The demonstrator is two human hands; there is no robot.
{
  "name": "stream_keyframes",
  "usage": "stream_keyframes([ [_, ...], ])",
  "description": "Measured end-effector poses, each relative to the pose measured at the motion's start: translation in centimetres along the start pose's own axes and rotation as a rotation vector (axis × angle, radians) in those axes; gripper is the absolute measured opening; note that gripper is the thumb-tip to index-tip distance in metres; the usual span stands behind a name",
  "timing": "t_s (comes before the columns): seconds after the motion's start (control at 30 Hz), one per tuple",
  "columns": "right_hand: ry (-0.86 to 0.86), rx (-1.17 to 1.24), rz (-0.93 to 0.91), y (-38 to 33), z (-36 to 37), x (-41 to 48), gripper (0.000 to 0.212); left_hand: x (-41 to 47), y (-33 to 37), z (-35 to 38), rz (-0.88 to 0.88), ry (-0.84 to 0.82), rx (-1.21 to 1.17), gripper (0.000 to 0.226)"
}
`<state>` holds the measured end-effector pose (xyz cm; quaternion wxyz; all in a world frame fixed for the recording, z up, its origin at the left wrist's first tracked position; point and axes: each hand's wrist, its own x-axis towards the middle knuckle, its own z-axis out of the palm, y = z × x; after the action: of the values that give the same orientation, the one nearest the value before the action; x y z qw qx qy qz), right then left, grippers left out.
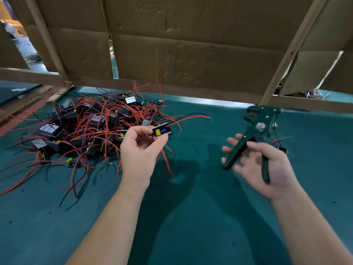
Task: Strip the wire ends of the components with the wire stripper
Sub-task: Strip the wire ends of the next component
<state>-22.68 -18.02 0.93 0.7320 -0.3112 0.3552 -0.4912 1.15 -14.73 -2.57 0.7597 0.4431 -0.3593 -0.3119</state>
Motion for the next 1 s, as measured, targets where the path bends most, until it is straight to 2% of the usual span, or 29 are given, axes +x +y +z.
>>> stream_keyframes([
  [0.13, -0.341, 0.175, 0.020, 1.8, 1.7, -2.3, 0.059, 0.1, -0.2, 0.0, -0.053, -0.054, 0.013, 0.031],
  [0.2, -0.452, 0.244, -0.013, 2.3, 2.3, -2.7, 0.060, -0.1, -0.3, 0.0, -0.082, -0.115, 0.028, 0.033],
  [0.3, -0.501, 0.231, -0.102, 2.5, 2.9, -2.8, 0.061, -0.3, -0.2, 0.1, -0.142, -0.247, 0.081, 0.037],
  [0.37, -0.465, 0.179, -0.129, 2.4, 3.0, -2.7, 0.076, -0.4, 0.2, 0.0, -0.142, -0.301, 0.155, 0.039],
  [0.43, -0.434, 0.156, -0.122, 2.5, 2.9, -2.6, 0.092, -0.7, 0.8, 0.0, -0.030, -0.319, 0.350, 0.035],
  [0.47, -0.434, 0.151, -0.112, 2.7, 2.9, -2.6, 0.094, -0.9, 1.1, -0.1, 0.098, -0.300, 0.536, 0.031],
  [0.53, -0.460, 0.138, -0.090, 3.2, 2.9, -2.6, 0.088, -1.3, 1.8, 0.1, 0.418, -0.214, 0.954, 0.030],
  [0.6, -0.513, 0.126, -0.071, 3.7, 3.0, -2.7, 0.072, -1.7, 2.2, 0.8, 0.563, -0.180, 1.072, 0.036],
  [0.67, -0.570, 0.091, -0.057, 4.3, 3.3, -2.8, 0.060, -2.4, 2.0, 1.9, 0.530, -0.303, 0.961, 0.040],
  [0.77, -0.586, 0.062, -0.023, 4.8, 3.4, -2.8, 0.066, -3.4, 1.5, 2.9, 0.128, -0.482, 0.478, 0.037],
  [0.87, -0.586, 0.036, -0.032, 4.5, 3.2, -2.8, 0.069, -3.1, 1.2, 2.5, -0.105, -0.515, 0.229, 0.029],
  [0.93, -0.585, 0.008, -0.044, 4.3, 2.9, -2.8, 0.067, -2.9, 1.3, 2.4, -0.138, -0.524, 0.210, 0.023],
  [1.0, -0.550, -0.043, -0.058, 4.2, 2.5, -2.9, 0.059, -3.0, 1.3, 2.2, -0.068, -0.522, 0.278, 0.015],
])
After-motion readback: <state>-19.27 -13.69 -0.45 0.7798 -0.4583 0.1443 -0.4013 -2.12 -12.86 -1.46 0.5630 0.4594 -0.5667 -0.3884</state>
